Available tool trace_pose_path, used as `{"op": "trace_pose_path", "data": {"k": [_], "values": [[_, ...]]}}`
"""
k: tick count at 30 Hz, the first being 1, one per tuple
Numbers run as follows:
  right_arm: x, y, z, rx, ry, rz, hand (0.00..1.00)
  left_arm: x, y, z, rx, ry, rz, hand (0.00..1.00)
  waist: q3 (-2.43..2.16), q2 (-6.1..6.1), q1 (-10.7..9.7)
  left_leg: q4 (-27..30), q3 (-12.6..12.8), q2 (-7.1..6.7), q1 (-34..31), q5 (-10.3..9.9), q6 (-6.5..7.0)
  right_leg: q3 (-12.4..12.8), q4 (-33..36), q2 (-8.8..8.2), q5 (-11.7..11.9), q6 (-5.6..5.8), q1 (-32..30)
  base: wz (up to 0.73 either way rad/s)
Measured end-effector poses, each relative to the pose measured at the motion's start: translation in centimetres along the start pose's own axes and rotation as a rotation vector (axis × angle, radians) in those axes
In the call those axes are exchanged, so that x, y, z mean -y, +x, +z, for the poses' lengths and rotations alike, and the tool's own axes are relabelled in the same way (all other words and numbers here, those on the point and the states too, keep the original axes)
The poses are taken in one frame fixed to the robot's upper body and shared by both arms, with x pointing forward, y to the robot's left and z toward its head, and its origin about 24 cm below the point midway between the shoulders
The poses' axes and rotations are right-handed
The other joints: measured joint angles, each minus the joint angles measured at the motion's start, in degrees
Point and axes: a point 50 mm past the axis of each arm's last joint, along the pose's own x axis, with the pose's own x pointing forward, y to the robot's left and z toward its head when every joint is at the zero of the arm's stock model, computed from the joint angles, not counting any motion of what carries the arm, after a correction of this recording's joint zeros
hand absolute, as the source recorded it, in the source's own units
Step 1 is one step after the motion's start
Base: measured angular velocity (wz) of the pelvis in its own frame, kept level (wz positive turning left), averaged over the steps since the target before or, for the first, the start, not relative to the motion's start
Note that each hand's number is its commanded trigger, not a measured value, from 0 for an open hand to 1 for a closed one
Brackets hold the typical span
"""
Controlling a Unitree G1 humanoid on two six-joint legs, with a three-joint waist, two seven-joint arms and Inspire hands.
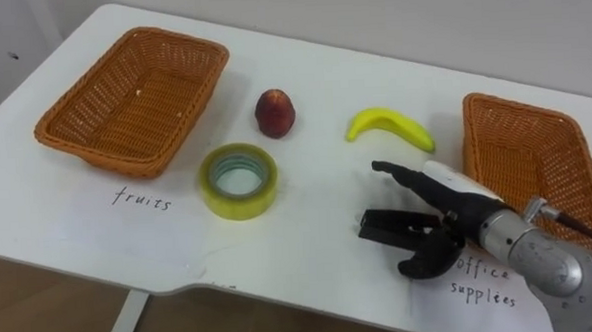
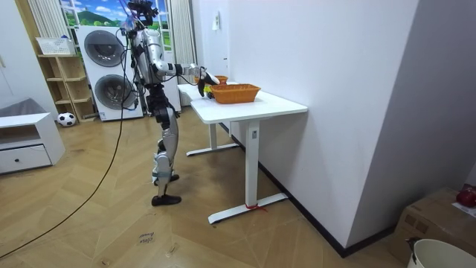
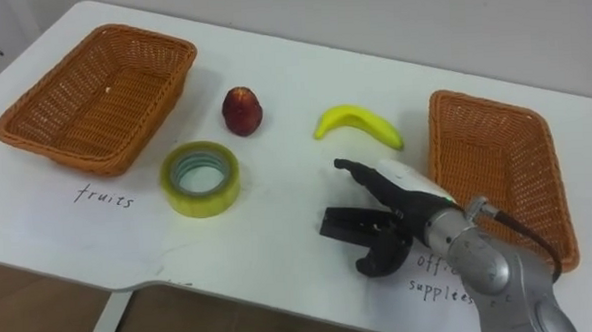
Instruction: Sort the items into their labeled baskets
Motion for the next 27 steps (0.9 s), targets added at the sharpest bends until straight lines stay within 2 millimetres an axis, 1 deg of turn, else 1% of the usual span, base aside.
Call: {"op": "trace_pose_path", "data": {"k": [3,9,23,27], "values": [[-0.22,0.10,-0.03,-0.010,-0.009,0.007,0.00,0.10,-0.07,-0.15,-0.004,0.001,-0.003,0.00,-0.09,-0.07,0.0,0.0,-0.1,0.00,0.1,0.0,0.00,0.0,0.0,0.00,0.0,0.00,0.2,0.00],[-0.77,0.37,0.00,-0.019,-0.029,0.033,0.00,0.14,-0.10,-0.24,-0.006,0.002,-0.004,0.00,-0.07,-0.03,0.2,0.1,-0.1,0.00,0.1,0.0,0.00,0.1,0.0,0.01,0.0,0.00,0.2,0.00],[-0.69,0.53,-0.45,-0.062,-0.030,0.032,0.00,0.14,-0.09,-0.40,-0.025,0.010,-0.008,0.00,-0.08,-0.06,0.2,0.1,-0.1,0.00,-0.4,0.0,0.00,0.1,0.1,0.01,0.0,-0.01,-0.1,0.00],[-0.50,0.52,-0.84,-0.122,-0.075,0.020,0.00,-0.12,-0.06,-0.06,-0.023,0.030,0.004,0.00,-0.10,-0.09,0.2,0.1,-0.1,0.02,-0.4,0.0,0.00,-0.1,0.1,0.01,0.0,-0.01,-0.1,0.00]]}}
